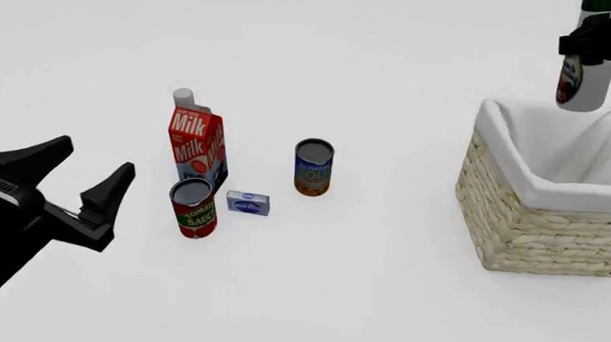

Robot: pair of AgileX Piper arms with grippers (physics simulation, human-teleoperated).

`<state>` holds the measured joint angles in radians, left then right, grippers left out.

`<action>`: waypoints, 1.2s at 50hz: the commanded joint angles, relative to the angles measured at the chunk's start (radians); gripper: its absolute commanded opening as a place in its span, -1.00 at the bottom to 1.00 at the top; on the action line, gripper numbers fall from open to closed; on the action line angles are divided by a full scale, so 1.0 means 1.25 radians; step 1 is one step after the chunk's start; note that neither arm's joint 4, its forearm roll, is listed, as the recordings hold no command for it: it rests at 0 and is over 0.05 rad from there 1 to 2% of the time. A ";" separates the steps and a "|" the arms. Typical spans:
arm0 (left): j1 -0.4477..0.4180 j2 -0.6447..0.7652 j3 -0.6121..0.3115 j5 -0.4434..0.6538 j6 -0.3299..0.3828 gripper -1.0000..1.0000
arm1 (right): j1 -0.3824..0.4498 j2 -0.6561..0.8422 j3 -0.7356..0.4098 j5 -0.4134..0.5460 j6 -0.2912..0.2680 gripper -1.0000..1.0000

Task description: Pick the salad dressing and place it in the basket.

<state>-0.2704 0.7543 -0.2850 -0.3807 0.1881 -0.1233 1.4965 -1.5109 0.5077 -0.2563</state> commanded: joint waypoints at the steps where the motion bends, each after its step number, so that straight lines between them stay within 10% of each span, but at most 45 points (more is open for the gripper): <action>1: 0.007 0.033 -0.007 0.009 -0.013 1.00 | -0.052 0.021 0.041 -0.073 0.031 -1.00; 60: 0.016 0.111 -0.028 -0.048 -0.005 1.00 | -0.059 0.106 0.189 -0.280 0.055 -1.00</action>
<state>-0.2595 0.8444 -0.3064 -0.4448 0.1982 -0.1944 1.6160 -1.2718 0.2127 -0.2161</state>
